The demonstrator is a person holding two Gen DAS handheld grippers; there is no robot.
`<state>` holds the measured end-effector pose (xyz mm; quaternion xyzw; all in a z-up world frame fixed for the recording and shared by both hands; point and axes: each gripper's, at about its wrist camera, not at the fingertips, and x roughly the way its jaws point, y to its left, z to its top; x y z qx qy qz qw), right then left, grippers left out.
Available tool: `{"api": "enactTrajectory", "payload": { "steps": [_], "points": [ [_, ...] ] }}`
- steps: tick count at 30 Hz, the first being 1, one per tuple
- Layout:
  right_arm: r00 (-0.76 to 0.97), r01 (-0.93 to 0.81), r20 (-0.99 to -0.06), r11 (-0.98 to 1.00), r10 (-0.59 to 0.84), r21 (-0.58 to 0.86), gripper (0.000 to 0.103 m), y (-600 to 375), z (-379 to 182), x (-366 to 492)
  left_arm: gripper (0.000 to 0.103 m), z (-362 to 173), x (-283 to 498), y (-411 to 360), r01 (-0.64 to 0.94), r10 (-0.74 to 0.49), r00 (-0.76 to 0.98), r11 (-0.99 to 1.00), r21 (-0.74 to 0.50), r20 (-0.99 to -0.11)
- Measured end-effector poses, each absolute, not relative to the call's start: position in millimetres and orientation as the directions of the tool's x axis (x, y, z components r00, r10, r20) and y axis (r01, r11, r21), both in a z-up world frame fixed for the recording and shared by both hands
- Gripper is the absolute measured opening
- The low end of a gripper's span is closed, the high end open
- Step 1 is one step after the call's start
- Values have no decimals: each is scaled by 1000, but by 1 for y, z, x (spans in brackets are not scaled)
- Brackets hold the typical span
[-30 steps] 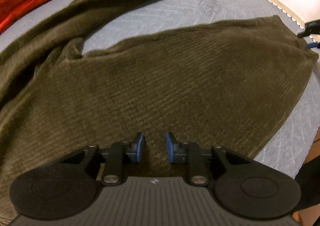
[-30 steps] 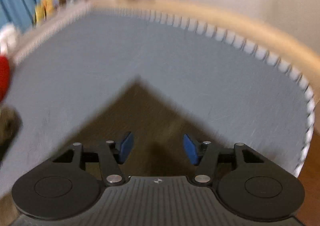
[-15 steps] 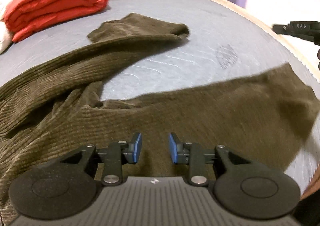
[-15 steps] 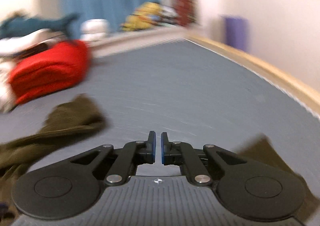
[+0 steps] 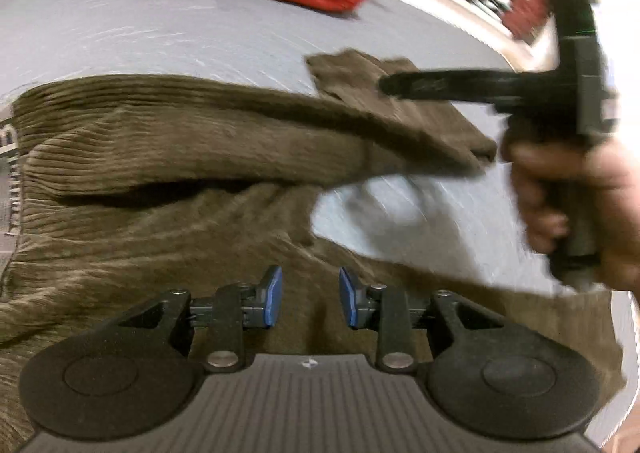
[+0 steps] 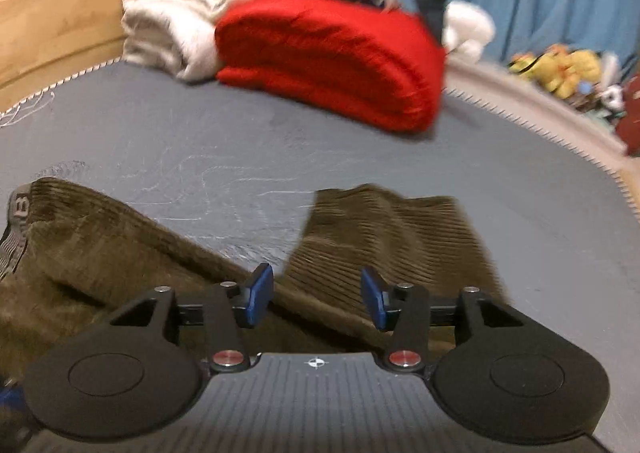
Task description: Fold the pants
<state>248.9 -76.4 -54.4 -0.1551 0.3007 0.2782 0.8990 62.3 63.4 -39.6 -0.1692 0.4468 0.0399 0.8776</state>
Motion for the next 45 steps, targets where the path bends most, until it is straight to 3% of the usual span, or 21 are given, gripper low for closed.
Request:
{"api": "enactTrajectory", "payload": {
  "steps": [3, 8, 10, 12, 13, 19, 26, 29, 33, 38, 43, 44, 45],
  "points": [
    [624, -587, -686, 804, 373, -97, 59, -39, -80, 288, 35, -36, 66, 72, -240, -71, 603, 934, -266, -794],
    [599, -551, -762, 817, 244, -171, 57, -18, -120, 312, 36, -41, 69, 80, -254, -61, 588, 933, -256, -807],
    [615, -542, -756, 816, 222, -201, 42, -22, -125, 311, 36, -41, 67, 87, -262, -57, 587, 931, -256, -807],
    [615, -535, -742, 833, 268, -143, 12, -35, -112, 312, 36, -42, 67, 94, -273, -54, 587, 926, -261, -808],
    [635, -519, -722, 845, 276, -133, 7, -42, -103, 312, 36, -42, 68, 96, -277, -53, 588, 924, -263, -807],
    [778, -362, -552, 932, 301, -3, 7, -145, 0, 301, 36, -36, 67, 103, -288, -50, 601, 917, -275, -797],
    [929, -110, -300, 935, 217, 337, 6, -301, 121, 259, 36, -35, 65, 98, -271, -54, 599, 925, -266, -799],
    [958, -34, -239, 892, 158, 451, 6, -352, 149, 232, 36, -34, 64, 98, -271, -52, 602, 926, -265, -796],
    [972, 78, -227, 817, 66, 571, 6, -397, 169, 195, 36, -34, 62, 99, -273, -44, 605, 927, -259, -795],
    [924, 360, -357, 616, -134, 701, 6, -442, 160, 148, 36, -37, 66, 97, -275, -39, 600, 928, -252, -799],
    [862, 504, -361, 535, -355, 678, 0, -469, 136, 174, 36, -35, 69, 91, -249, -53, 605, 935, -252, -794],
    [844, 535, -393, 551, -364, 640, 0, -476, 126, 195, 36, -34, 70, 89, -244, -53, 606, 937, -248, -794],
    [856, 511, -431, 596, -286, 620, 0, -485, 110, 222, 36, -35, 70, 87, -240, -52, 607, 940, -245, -793]
  ]
}}
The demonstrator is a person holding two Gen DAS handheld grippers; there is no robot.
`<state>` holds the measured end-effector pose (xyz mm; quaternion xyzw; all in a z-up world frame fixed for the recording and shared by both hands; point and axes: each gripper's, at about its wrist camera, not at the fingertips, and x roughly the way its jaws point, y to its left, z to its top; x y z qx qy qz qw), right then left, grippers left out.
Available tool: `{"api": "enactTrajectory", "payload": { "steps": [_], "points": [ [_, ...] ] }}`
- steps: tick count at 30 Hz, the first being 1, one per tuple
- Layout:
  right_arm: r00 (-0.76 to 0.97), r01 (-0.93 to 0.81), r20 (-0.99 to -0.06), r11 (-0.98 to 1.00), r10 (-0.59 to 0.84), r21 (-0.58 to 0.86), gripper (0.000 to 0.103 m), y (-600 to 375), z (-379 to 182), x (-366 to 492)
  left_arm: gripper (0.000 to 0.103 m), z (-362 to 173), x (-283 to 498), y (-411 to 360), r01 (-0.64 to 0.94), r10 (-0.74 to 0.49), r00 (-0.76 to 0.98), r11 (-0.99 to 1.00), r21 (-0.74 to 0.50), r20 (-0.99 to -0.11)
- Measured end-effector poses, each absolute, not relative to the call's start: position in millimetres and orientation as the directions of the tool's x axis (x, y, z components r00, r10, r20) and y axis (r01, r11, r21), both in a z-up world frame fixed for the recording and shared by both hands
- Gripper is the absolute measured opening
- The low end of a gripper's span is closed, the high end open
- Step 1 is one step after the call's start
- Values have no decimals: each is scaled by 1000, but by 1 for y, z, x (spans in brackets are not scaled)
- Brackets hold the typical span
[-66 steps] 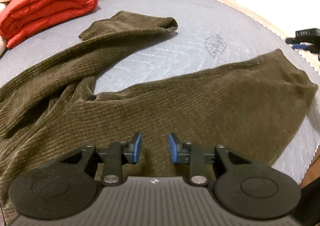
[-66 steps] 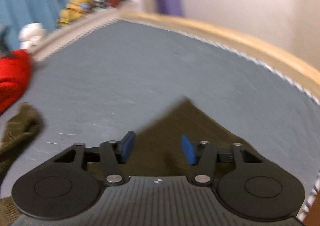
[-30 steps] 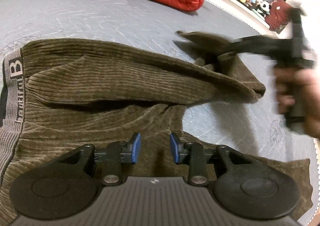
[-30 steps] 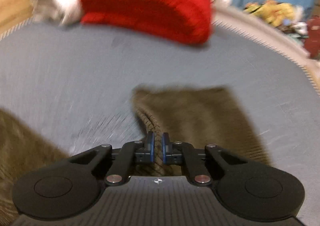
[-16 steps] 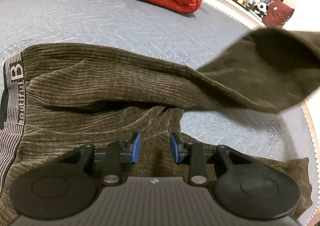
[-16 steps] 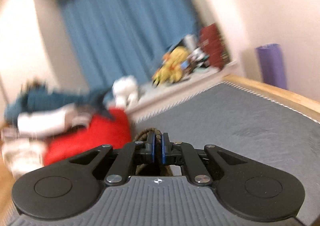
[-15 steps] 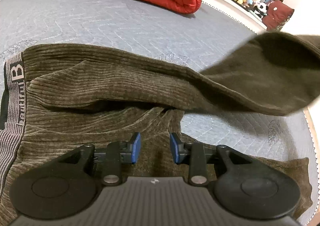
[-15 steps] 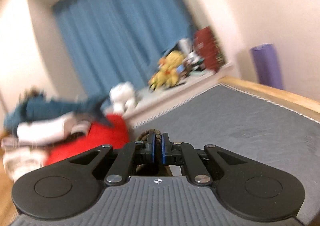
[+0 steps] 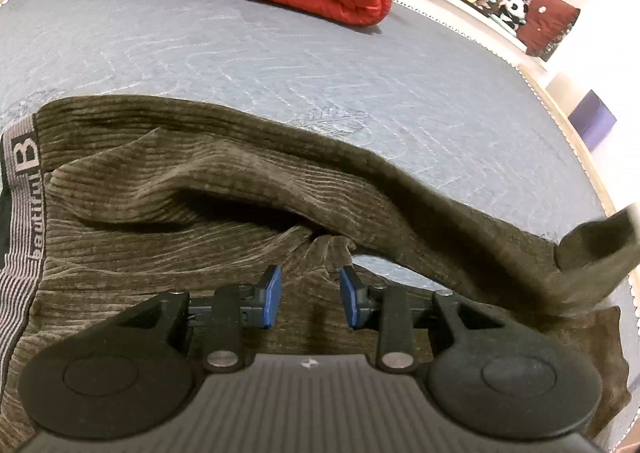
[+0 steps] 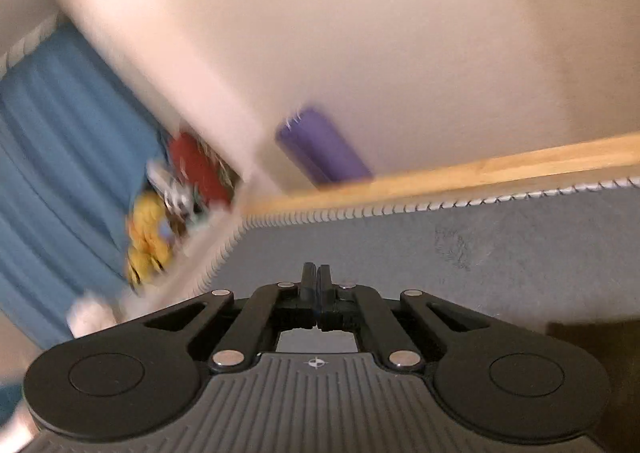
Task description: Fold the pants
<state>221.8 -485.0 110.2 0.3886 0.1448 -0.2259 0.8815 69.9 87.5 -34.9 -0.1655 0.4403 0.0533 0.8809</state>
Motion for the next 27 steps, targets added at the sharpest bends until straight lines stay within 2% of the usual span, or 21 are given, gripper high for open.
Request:
{"api": "enactTrajectory", "payload": {
  "steps": [1, 2, 3, 4, 7, 9, 12, 13, 16, 18, 22, 24, 27],
  "points": [
    [858, 490, -468, 606, -211, 626, 0, -490, 93, 237, 36, -35, 70, 87, -238, -51, 606, 941, -242, -794],
    [840, 502, -514, 608, -175, 615, 5, -493, 77, 244, 36, -36, 71, 87, -237, -50, 605, 941, -240, -794],
    [823, 507, -544, 639, -160, 579, 5, -490, 64, 248, 36, -37, 72, 88, -236, -51, 603, 942, -239, -796],
    [829, 455, -547, 708, -116, 540, 7, -483, 52, 251, 36, -38, 72, 89, -237, -52, 601, 942, -239, -798],
    [823, 298, -568, 838, 16, 456, 19, -469, 14, 246, 36, -40, 73, 91, -240, -53, 596, 940, -241, -801],
    [771, 298, -636, 869, 26, 396, 29, -471, -14, 234, 38, -39, 72, 91, -234, -58, 597, 941, -244, -800],
    [691, 383, -723, 831, 32, 403, 34, -487, -60, 207, 40, -39, 71, 89, -220, -64, 600, 945, -242, -797],
    [678, 401, -733, 811, 49, 426, 35, -495, -71, 198, 40, -39, 71, 88, -217, -66, 600, 946, -242, -797],
    [668, 451, -743, 773, 38, 445, 49, -507, -94, 183, 41, -40, 71, 85, -211, -69, 598, 947, -240, -799],
    [672, 474, -740, 751, 28, 459, 51, -516, -103, 186, 41, -40, 71, 83, -208, -68, 597, 949, -237, -799],
    [672, 480, -732, 689, 109, 543, 53, -521, -121, 202, 42, -42, 73, 82, -207, -69, 592, 950, -234, -803],
    [651, 486, -750, 695, 117, 530, 60, -516, -127, 216, 42, -42, 75, 81, -207, -66, 591, 951, -231, -804],
    [593, 534, -803, 712, 70, 456, 60, -500, -130, 244, 42, -43, 77, 78, -202, -66, 591, 952, -228, -804]
  ]
}}
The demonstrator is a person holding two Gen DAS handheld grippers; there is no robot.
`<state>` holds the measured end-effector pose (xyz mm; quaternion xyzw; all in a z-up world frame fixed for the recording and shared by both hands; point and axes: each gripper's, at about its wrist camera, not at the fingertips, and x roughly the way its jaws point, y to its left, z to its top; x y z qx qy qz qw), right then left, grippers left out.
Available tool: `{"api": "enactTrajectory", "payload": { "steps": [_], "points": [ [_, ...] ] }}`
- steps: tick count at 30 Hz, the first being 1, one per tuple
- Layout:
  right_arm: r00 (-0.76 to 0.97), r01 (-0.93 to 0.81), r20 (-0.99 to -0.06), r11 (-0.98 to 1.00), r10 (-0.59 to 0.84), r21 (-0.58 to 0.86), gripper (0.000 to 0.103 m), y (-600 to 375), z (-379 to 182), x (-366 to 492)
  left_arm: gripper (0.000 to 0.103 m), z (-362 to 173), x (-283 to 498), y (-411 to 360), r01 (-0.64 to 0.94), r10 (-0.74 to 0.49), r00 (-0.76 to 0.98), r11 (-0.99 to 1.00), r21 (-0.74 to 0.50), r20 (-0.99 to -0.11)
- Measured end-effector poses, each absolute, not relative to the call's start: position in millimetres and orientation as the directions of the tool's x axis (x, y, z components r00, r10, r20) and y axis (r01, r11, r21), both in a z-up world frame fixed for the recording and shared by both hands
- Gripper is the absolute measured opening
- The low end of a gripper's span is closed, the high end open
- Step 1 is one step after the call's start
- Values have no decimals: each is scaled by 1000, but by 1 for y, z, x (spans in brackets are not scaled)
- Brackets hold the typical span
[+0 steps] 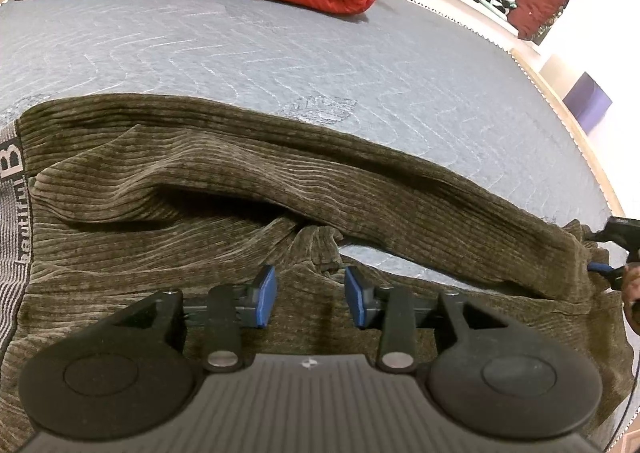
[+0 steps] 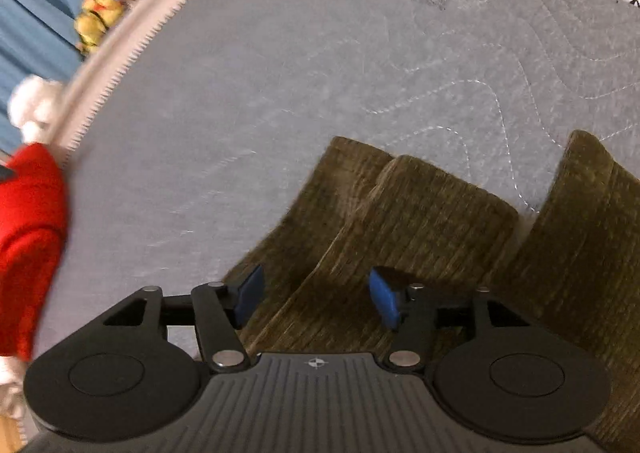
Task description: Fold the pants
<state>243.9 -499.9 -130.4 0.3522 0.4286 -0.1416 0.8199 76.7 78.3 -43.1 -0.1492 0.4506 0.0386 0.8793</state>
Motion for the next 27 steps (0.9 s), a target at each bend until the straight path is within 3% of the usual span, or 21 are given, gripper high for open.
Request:
{"api": "enactTrajectory", "payload": {
  "steps": [2, 3, 5, 9, 13, 18, 22, 23, 24, 25, 27],
  "points": [
    [558, 556, -830, 731, 25, 396, 51, -495, -134, 252, 42, -44, 78, 77, -200, -68, 589, 953, -227, -805],
    [543, 569, -840, 740, -11, 358, 32, -491, -134, 254, 42, -45, 78, 77, -201, -69, 588, 953, -227, -806],
    [519, 599, -852, 741, -70, 304, 7, -487, -130, 254, 43, -46, 79, 78, -205, -70, 586, 951, -231, -808],
    [558, 659, -812, 686, -174, 307, 6, -480, -95, 236, 43, -44, 78, 84, -218, -61, 589, 948, -231, -806],
    [681, 629, -706, 647, -193, 430, 5, -471, -40, 232, 43, -44, 79, 90, -229, -46, 592, 948, -223, -805],
    [846, 464, -508, 690, -159, 555, 5, -434, 23, 298, 43, -44, 83, 91, -236, -37, 595, 947, -218, -803],
    [934, 271, -353, 761, -58, 590, 7, -414, 30, 372, 43, -44, 83, 90, -225, -40, 603, 950, -218, -796],
    [925, 271, -379, 761, -35, 589, 16, -414, 23, 386, 43, -44, 82, 90, -222, -40, 606, 951, -217, -795],
    [904, 303, -427, 750, -31, 588, 32, -414, 15, 393, 43, -44, 82, 89, -219, -39, 608, 952, -214, -793],
    [899, 305, -438, 747, -20, 591, 38, -414, 8, 393, 43, -44, 81, 89, -213, -39, 610, 954, -211, -792],
    [912, 227, -408, 793, 30, 566, 40, -412, -9, 382, 43, -46, 81, 87, -204, -36, 611, 958, -201, -791]
  ]
}}
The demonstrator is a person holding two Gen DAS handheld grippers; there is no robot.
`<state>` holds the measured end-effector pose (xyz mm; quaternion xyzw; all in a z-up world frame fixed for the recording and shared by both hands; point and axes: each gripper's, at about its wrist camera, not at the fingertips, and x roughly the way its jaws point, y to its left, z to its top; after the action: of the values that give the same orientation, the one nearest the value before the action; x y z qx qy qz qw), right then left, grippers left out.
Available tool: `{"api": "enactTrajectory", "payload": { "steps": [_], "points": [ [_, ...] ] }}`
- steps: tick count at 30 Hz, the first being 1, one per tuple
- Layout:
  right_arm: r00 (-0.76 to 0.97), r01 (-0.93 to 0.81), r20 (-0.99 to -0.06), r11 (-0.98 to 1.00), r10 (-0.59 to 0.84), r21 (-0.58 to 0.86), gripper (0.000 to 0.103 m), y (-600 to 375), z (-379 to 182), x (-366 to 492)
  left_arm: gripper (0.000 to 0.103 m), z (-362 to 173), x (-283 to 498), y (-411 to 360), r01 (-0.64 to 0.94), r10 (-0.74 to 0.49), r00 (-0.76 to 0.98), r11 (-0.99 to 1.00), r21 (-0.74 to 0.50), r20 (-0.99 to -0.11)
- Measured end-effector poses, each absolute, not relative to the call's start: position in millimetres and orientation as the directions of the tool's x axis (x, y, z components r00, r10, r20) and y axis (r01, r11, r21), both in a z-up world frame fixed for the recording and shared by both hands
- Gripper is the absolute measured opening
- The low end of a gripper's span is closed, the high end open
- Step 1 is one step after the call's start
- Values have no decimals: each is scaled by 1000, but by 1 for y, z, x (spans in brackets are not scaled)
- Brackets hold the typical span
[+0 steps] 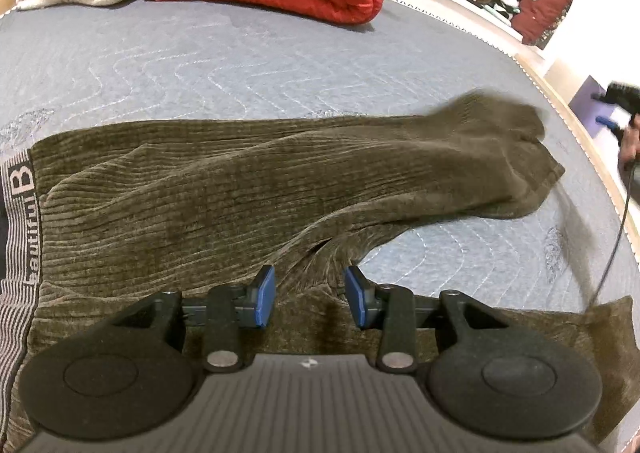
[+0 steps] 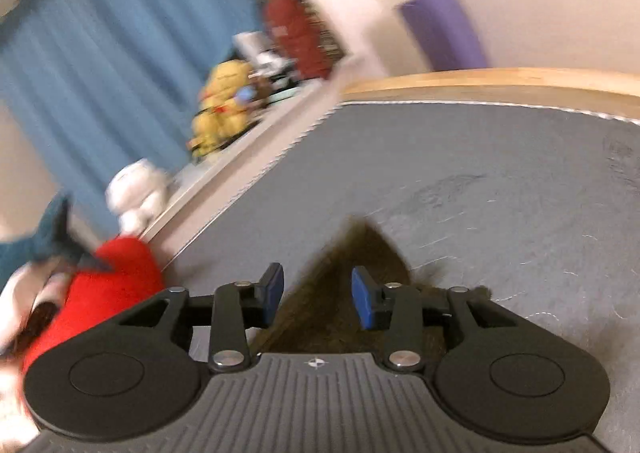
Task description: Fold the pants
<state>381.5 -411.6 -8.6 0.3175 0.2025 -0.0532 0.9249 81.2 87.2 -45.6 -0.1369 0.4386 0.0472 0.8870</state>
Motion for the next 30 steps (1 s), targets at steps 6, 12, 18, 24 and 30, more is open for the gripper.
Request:
{"api": "enactTrajectory", "payload": {
  "steps": [6, 12, 18, 24, 30],
  "points": [
    [843, 294, -537, 807, 33, 512, 42, -445, -93, 349, 43, -49, 83, 82, -191, -44, 602, 962, -197, -797],
    [798, 325, -593, 754, 106, 571, 42, -461, -158, 370, 43, -51, 85, 79, -184, -31, 606, 967, -178, -795],
    [805, 330, -587, 753, 91, 569, 31, -446, -169, 398, 43, -53, 87, 80, -185, -8, 604, 971, -151, -797],
    [845, 377, -534, 751, -39, 542, 6, -445, -159, 371, 43, -52, 88, 84, -195, 5, 613, 970, -145, -790],
    [884, 459, -341, 732, -320, 504, 5, -455, -99, 261, 43, -46, 84, 89, -183, 4, 634, 972, -145, -773]
  ]
}}
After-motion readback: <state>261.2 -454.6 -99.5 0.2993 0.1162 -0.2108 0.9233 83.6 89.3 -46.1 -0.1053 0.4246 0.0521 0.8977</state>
